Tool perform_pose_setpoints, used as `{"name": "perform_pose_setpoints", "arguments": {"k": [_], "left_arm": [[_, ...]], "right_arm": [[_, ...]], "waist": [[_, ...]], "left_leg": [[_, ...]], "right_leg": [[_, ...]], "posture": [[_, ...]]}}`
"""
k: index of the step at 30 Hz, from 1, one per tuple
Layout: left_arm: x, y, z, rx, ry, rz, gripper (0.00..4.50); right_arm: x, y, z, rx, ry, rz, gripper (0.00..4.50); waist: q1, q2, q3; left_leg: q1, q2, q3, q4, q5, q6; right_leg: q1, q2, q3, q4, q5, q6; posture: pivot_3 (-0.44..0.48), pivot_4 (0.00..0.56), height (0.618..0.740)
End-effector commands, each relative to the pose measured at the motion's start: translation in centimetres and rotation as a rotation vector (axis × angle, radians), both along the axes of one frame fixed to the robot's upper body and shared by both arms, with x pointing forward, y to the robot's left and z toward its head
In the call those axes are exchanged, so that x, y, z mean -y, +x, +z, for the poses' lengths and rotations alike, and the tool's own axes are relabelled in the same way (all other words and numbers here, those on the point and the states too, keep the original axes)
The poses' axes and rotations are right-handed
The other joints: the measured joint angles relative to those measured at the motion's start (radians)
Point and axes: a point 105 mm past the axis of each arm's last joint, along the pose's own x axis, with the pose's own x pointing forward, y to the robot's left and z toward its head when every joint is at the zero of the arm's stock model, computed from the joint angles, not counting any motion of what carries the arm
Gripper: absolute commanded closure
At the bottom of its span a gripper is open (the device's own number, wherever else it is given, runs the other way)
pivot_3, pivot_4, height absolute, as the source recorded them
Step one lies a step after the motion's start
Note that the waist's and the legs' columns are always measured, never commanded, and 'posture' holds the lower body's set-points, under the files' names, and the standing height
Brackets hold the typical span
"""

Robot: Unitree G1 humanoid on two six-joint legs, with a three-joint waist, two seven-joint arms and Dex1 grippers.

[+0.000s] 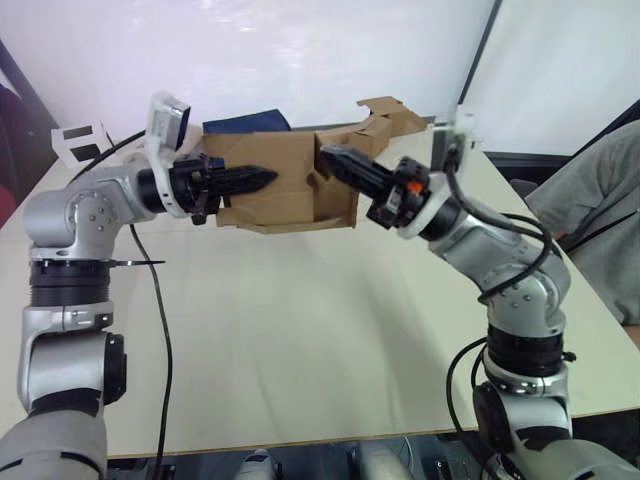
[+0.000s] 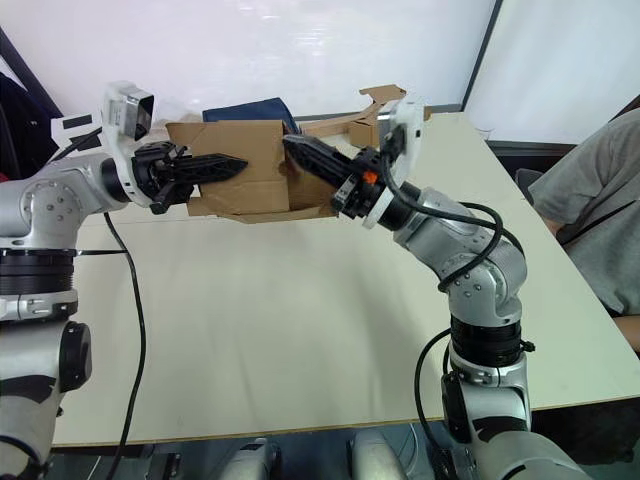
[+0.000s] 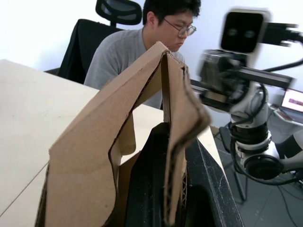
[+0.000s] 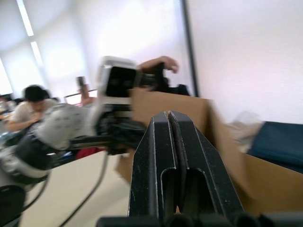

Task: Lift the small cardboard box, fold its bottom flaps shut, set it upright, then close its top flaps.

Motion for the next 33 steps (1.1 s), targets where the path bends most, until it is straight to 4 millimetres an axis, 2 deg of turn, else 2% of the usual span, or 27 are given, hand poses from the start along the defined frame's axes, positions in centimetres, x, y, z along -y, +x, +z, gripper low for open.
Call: {"name": "perform_pose_setpoints", "arguments": {"k": [1, 5, 12, 22, 33], "left_arm": [[-0.2, -0.5, 1.2, 0.058, -0.014, -0.009, 4.5], [-0.1, -0.5, 1.2, 0.058, -0.016, -0.011, 4.5], [0.1, -0.6, 1.0, 0.053, -0.01, -0.011, 4.5], [1.3, -2.1, 0.3, 0.022, -0.003, -0.103, 4.5], [1.4, -1.5, -0.1, 0.018, -0.004, -0.079, 4.5]], "right_arm": [[0.9, 1.8, 0.6, 0.046, -0.018, -0.14, 4.48], [-0.3, 1.8, -1.0, 0.05, -0.083, -0.125, 4.48], [-1.9, 0.5, -1.4, 0.049, -0.065, -0.028, 4.48], [-2.3, 0.4, -1.5, 0.048, -0.066, -0.008, 4.48], [-2.4, -0.1, -1.1, 0.064, -0.055, 0.019, 4.48]], "waist": [[0.0, 0.0, 0.0], [-0.001, 0.0, 0.0], [0.001, 0.0, 0.0], [0.0, 0.0, 0.0], [0.0, 0.0, 0.0]], "left_leg": [[0.0, 0.0, 0.0, 0.0, 0.0, 0.0], [0.0, 0.0, 0.0, 0.0, 0.001, -0.002], [0.0, 0.0, 0.0, 0.0, 0.002, -0.004], [0.0, 0.0, 0.0, 0.0, 0.002, -0.004], [0.0, 0.0, 0.0, 0.0, 0.002, -0.004]], "right_leg": [[0.0, 0.0, 0.0, 0.0, 0.0, 0.0], [0.0, 0.0, 0.0, 0.0, 0.0, 0.0], [0.0, 0.0, 0.0, 0.0, 0.0, 0.0], [0.0, 0.0, 0.0, 0.0, 0.0, 0.0], [0.0, 0.0, 0.0, 0.0, 0.0, 0.0]], "posture": [[0.0, 0.15, 0.74], [0.0, 0.15, 0.74], [0.0, 0.15, 0.74], [0.0, 0.15, 0.74], [0.0, 0.15, 0.74]]}}
